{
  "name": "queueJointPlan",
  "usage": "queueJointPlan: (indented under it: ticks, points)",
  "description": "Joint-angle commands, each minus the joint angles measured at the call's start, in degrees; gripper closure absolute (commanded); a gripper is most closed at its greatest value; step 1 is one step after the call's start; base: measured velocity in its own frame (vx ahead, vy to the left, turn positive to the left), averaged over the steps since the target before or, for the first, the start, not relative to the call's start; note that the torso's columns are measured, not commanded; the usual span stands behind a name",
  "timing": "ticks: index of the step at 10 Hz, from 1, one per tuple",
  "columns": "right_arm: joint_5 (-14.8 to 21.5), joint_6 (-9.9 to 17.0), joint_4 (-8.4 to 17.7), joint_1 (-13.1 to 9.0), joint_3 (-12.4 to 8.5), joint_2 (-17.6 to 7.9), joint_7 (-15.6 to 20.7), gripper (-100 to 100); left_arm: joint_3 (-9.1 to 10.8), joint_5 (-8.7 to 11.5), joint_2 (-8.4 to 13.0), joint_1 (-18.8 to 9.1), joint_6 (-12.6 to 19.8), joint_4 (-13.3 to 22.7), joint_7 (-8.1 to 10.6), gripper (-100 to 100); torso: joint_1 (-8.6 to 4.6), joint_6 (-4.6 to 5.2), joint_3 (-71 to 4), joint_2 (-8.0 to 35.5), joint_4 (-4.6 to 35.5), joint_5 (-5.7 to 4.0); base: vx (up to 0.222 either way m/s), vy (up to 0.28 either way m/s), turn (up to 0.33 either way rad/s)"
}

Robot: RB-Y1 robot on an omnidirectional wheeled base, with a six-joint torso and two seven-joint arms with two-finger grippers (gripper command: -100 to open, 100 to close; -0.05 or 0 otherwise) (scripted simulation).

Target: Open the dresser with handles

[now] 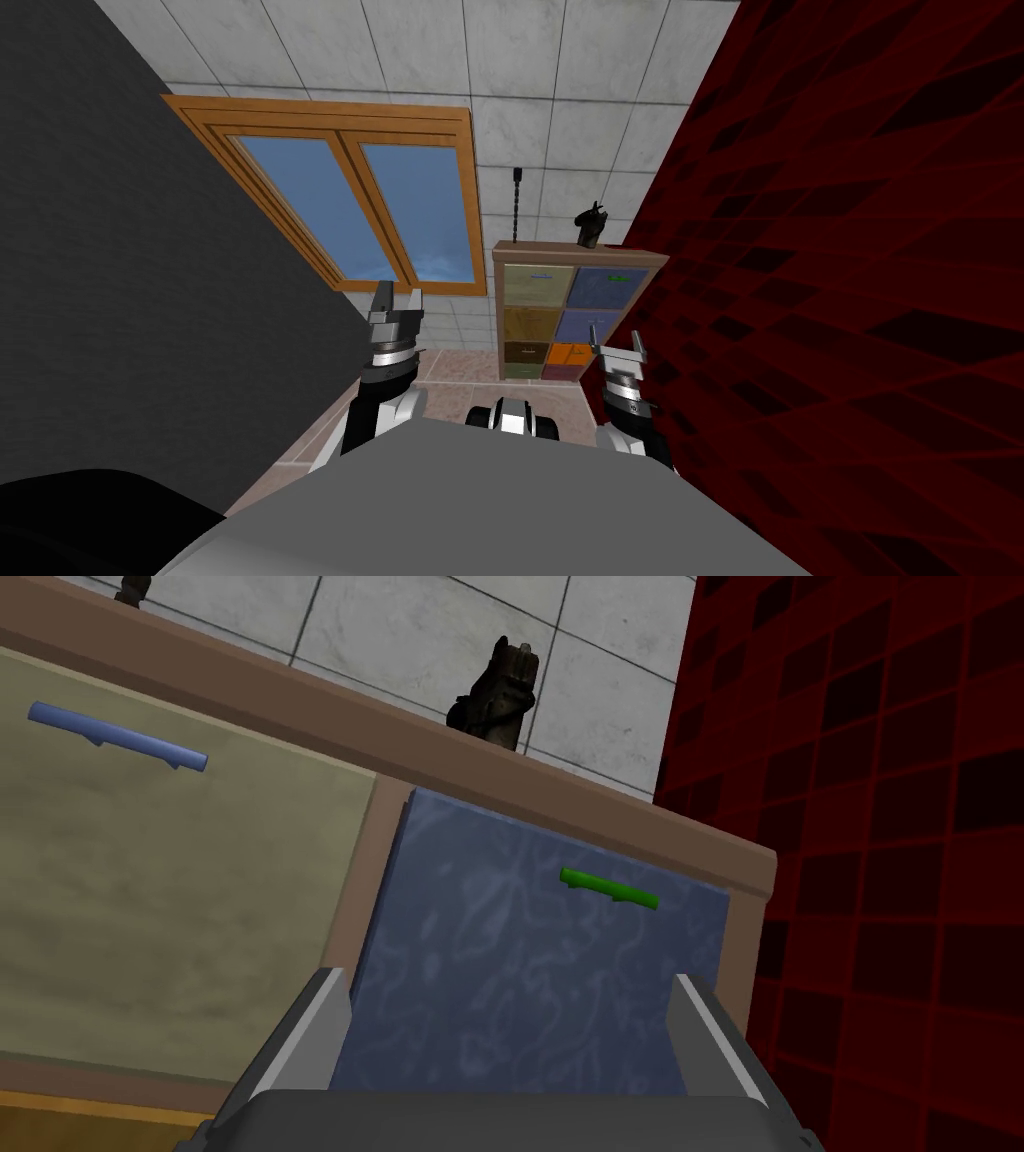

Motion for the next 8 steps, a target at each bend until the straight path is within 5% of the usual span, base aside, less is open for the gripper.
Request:
queueJointPlan:
  ticks: [1, 8]
  points:
    - [-1.39, -1.08, 1.31, -0.04, 0.76, -0.19, -4.43, -100, 0.00, 0.00, 0.00, 0.00, 0.00, 0.00, 0.00, 0, 0.02, -0.02, -0.01, -0.03, -0.01, 0.00, 0.022, 0.010, 0.045]
    - [-4.00, -2.97, 4.00, -0.28, 2.35, -0.41, -15.35, -100, 0.00, 0.00, 0.00, 0.00, 0.00, 0.00, 0.00, 0, 0.02, 0.00, -0.02, -0.03, -0.01, 0.01, 0.017, 0.008, 0.031]
